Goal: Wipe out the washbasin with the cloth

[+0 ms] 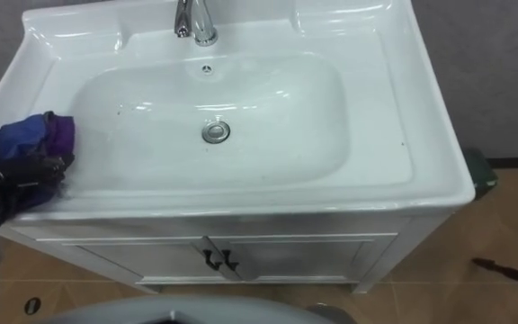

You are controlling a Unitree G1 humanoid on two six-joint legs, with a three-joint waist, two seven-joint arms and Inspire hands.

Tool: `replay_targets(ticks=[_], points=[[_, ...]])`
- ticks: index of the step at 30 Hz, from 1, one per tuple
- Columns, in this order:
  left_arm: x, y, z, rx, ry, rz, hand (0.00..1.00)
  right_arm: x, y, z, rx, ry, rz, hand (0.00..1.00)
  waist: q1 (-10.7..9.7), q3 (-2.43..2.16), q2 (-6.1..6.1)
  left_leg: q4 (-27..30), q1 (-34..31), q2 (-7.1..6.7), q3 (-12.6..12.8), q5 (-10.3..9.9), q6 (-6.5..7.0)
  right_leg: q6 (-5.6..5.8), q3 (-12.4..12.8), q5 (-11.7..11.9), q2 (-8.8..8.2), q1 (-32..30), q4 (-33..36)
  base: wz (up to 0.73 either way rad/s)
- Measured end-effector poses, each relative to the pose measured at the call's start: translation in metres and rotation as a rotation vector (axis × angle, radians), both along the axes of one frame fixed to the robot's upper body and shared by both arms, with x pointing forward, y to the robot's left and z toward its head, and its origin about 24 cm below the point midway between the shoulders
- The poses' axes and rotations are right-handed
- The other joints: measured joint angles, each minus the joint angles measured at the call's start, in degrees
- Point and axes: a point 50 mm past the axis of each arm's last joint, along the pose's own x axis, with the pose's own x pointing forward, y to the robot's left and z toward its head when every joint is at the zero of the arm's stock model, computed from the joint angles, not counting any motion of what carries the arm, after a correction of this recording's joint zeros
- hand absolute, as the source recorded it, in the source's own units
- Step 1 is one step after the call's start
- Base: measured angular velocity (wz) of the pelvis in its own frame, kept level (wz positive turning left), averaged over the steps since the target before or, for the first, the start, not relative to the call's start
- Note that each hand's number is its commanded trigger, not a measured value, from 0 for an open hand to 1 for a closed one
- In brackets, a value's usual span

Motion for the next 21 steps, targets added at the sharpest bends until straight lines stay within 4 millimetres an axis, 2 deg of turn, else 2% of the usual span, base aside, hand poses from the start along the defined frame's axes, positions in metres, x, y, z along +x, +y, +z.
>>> replay_targets(ticks=[7, 11, 15, 21], points=[[0.01, 0.001, 0.008, 0.013, -0.049, 0.026, 0.0, -0.001, 0.001, -0.001, 0.023, -0.006, 0.003, 0.0, -0.2, -0.01, 0.08, 0.11, -0.06, 0.0, -0.07, -0.1, 0.15, -0.03, 0.18, 0.02, 0.05, -0.01, -0.05, -0.02], [0.012, -0.001, 0.013, -0.063, -0.133, 0.047, 0.0, -0.001, 0.002, -0.001, 0.026, -0.007, 0.004, 0.0, -0.37, 0.11, -0.35, -0.08, 0.18, -0.02, -0.02, -0.13, 0.2, 0.0, 0.11, 0.0, 0.03, 0.14, -0.03, 0.0], [0.01, -0.001, 0.009, -0.13, -0.159, 0.078, 0.0, -0.002, 0.006, -0.002, 0.04, -0.005, 0.001, 0.0, -0.2, 0.15, -0.88, -0.01, 0.12, -0.01, -0.04, -0.26, 0.4, 0.06, 0.1, -0.05, 0.03, 0.12, -0.09, 0.0], [0.003, 0.0, 0.004, -0.255, -0.207, 0.134, 0.0, -0.007, 0.008, -0.002, 0.044, 0.006, -0.005, 0.0, 0.35, -0.06, -0.38, -0.14, 0.61, -0.06, 0.05, -0.72, 0.47, 0.28, 0.5, -0.13, 0.03, 0.25, -0.08, -0.03]])
